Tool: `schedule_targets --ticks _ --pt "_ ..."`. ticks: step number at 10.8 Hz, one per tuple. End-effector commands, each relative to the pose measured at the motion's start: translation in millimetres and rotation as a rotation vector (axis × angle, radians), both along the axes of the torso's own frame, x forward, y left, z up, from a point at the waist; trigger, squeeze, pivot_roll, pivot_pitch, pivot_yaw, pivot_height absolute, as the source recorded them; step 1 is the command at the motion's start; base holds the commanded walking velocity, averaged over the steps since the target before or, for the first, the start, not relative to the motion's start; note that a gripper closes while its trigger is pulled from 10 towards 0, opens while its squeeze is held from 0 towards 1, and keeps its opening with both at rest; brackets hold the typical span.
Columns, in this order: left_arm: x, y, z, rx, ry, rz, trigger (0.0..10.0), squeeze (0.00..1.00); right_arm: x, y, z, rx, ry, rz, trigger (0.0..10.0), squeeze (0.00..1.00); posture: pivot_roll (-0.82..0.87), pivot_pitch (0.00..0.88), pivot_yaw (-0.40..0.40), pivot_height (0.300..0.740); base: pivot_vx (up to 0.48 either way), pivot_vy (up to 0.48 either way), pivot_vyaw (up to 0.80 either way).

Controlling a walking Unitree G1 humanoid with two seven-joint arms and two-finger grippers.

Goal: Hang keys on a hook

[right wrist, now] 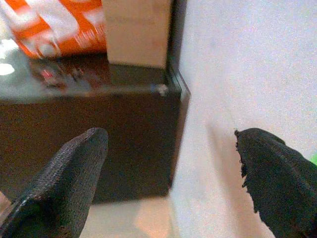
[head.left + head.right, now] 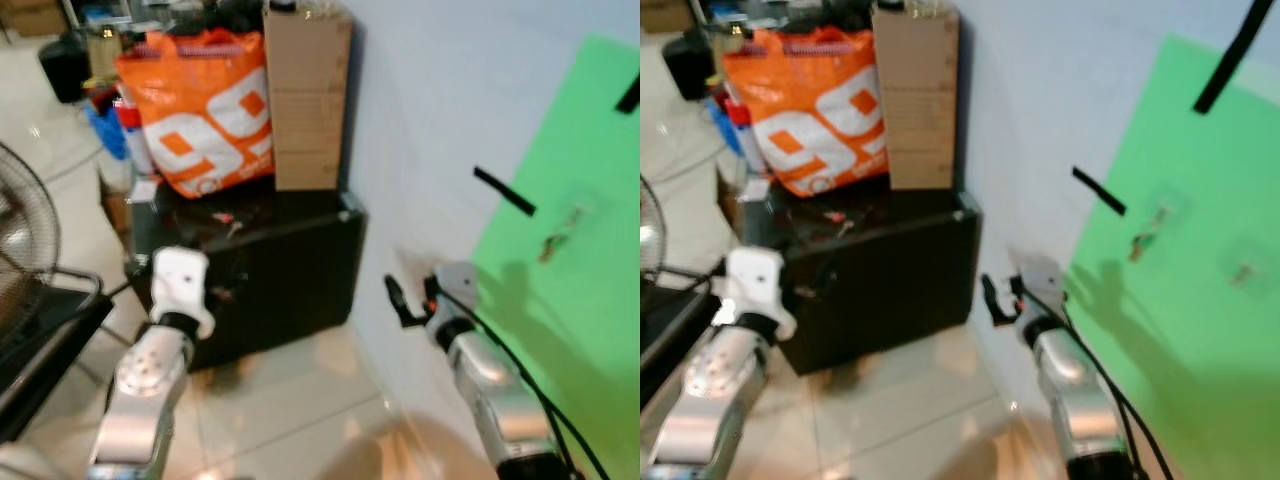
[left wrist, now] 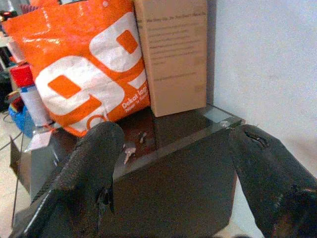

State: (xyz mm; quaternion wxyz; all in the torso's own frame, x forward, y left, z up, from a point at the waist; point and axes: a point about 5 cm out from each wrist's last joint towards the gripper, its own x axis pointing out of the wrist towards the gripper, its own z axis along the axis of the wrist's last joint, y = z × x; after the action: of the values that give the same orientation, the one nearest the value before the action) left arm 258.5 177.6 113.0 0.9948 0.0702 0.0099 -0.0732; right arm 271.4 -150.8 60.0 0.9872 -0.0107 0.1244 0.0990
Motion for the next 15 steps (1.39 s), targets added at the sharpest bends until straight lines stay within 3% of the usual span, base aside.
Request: schedule_targets --ticks 1,12,15 --pt "1.9 4.9 2.6 0.013 -0.007 0.017 10.0 0.00 4.1 2.3 5.9 -0.001 -0.030 0.007 10.0 1.00 -0.03 0.000 -0.023 0.740 0.341 0.000 0.00" --pt "-0.1 3.3 5.4 0.005 -0.010 0.011 10.0 0.00 6.3 10.0 4.7 0.038 -0.029 0.046 10.0 1.00 -0.02 0.000 -0.030 0.740 0.360 0.000 0.00" --pt "-0.4 3.5 5.5 0.003 -0.010 0.008 10.0 0.00 5.9 14.3 5.9 0.047 -0.033 0.080 10.0 1.00 -0.01 0.000 -0.033 0.740 0.380 0.000 0.68"
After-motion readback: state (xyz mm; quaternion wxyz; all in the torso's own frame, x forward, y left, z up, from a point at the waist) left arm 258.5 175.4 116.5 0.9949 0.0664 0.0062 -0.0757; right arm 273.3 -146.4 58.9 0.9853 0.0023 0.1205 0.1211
